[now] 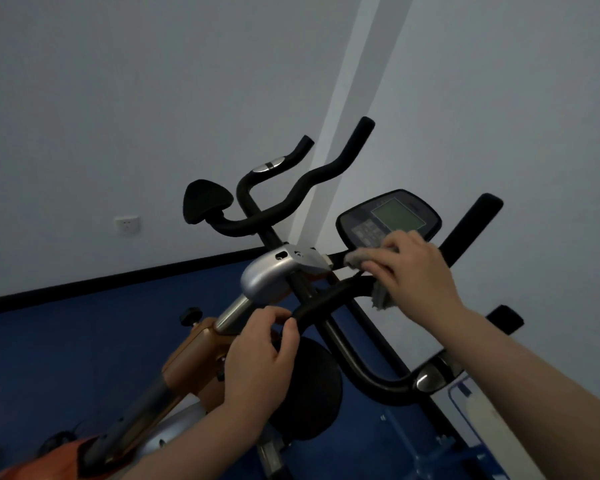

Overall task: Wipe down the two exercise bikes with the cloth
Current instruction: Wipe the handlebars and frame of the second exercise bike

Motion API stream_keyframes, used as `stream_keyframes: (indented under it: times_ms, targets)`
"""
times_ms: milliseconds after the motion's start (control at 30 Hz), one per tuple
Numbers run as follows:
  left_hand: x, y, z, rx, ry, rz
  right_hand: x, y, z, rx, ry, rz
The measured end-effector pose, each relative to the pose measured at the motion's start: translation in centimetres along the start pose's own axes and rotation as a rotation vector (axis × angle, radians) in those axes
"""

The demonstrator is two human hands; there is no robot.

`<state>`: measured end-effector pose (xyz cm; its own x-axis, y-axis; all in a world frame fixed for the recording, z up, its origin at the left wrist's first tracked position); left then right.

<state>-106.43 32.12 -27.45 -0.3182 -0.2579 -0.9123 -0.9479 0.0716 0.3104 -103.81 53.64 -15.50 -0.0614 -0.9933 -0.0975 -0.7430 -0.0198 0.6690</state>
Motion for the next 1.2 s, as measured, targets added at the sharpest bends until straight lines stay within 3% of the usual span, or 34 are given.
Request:
stream_keyframes:
  times_ms: [67,133,200,400,467,600,667,800,967,1067,1200]
  targets:
    - [-0.1,0.1,-0.1,0.009,0.016,0.014,3.0,-0.1,0.9,-0.021,0.030,-0.036]
    - [-0.2,0.3,-0.4,0.031,0.046,0.057,5.5,-1.8,2.0,0.036,0.027,-0.168]
    - [-0.8,1.0,-0.8,0.066,0.049,0.122,5.2,-3.4,1.8,0.090,0.002,-0.178]
    - [-5.6,5.5,0.9,0.107,-0.005,0.301,-1.1,-3.0,-1.2,0.028,-0.180,0.129]
    - [-6.6,7.2,2.8,0.174,-0.006,0.208,-0.8,-1.8,-1.1,-0.039,-0.150,0.226]
    - [-6.3,8.6,6.4,0.296,-0.021,0.026,3.3,-1.9,0.7,-0.025,-0.145,0.109]
    - [-4.8,8.4,7.0,0.340,-0.015,0.014,3.0,-3.6,0.7,-0.010,-0.189,0.142]
    - [-3.5,8.0,8.1,0.452,0.062,0.147,-0.9,-4.0,-2.1,0.003,-0.257,0.331]
    - [-3.4,7.9,8.4,0.495,0.165,0.386,-4.9,2.6,-5.6,-0.415,-0.287,0.517]
    - [-3.4,8.0,8.4,0.514,0.163,0.376,-5.6,3.9,-4.9,-0.368,-0.279,0.587]
    - [-3.5,8.0,8.4,0.521,0.108,0.305,-2.5,-0.6,-0.9,-0.338,-0.154,0.719]
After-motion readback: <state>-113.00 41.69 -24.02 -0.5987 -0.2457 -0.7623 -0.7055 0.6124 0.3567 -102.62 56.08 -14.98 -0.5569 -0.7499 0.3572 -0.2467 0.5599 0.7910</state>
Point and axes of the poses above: each hand's wrist, its own y-axis towards the middle knuckle, its own z-axis out of the palm, x = y × z, the point moved 1 cm from there along y, towards the middle knuckle, and after that the axes turned 13 degrees about -x, right-handed, at the moved point
